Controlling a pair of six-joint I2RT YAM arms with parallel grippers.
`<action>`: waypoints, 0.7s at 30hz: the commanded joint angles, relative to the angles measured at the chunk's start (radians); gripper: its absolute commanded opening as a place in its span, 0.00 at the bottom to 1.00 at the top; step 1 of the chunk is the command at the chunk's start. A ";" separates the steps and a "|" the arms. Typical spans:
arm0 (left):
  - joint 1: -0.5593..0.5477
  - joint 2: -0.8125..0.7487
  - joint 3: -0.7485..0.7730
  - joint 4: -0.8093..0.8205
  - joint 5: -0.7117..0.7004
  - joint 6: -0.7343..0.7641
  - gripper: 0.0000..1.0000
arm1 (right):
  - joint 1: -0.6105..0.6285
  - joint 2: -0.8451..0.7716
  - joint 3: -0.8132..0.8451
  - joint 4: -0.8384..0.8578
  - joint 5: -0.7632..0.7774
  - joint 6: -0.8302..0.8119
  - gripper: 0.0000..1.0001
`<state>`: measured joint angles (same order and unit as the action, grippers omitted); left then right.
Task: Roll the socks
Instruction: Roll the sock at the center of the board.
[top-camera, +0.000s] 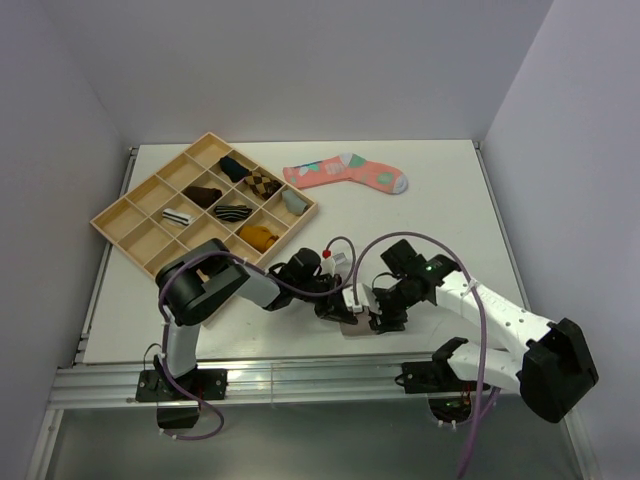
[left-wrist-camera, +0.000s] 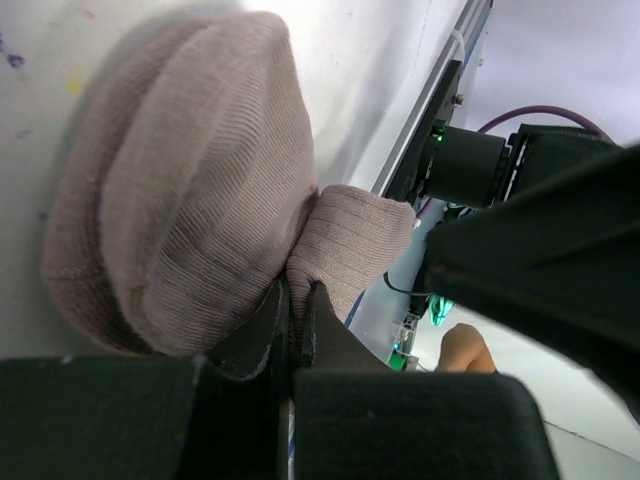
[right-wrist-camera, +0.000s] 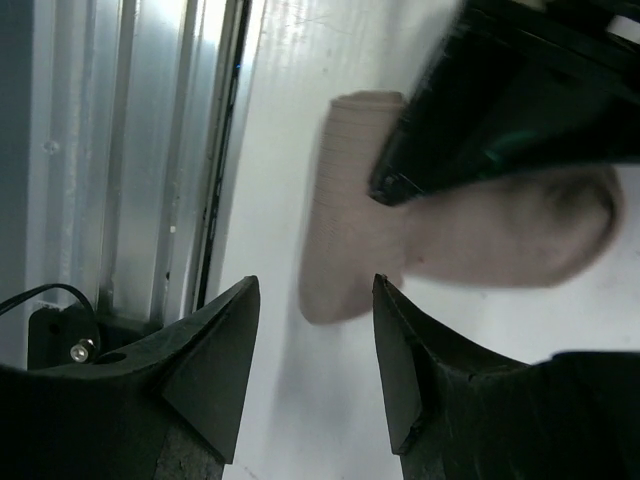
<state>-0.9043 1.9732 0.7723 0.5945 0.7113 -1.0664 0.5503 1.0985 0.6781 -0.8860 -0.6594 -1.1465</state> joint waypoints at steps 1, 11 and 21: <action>0.013 0.046 0.005 -0.191 -0.081 0.039 0.00 | 0.069 -0.028 -0.044 0.110 0.046 0.053 0.57; 0.015 0.059 0.009 -0.154 -0.058 0.022 0.00 | 0.174 0.021 -0.121 0.301 0.188 0.122 0.56; 0.018 0.010 0.010 -0.157 -0.065 0.032 0.09 | 0.209 0.119 -0.109 0.335 0.227 0.145 0.30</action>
<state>-0.8928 1.9846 0.8036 0.5362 0.7212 -1.0863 0.7486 1.1797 0.5598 -0.5777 -0.4553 -1.0157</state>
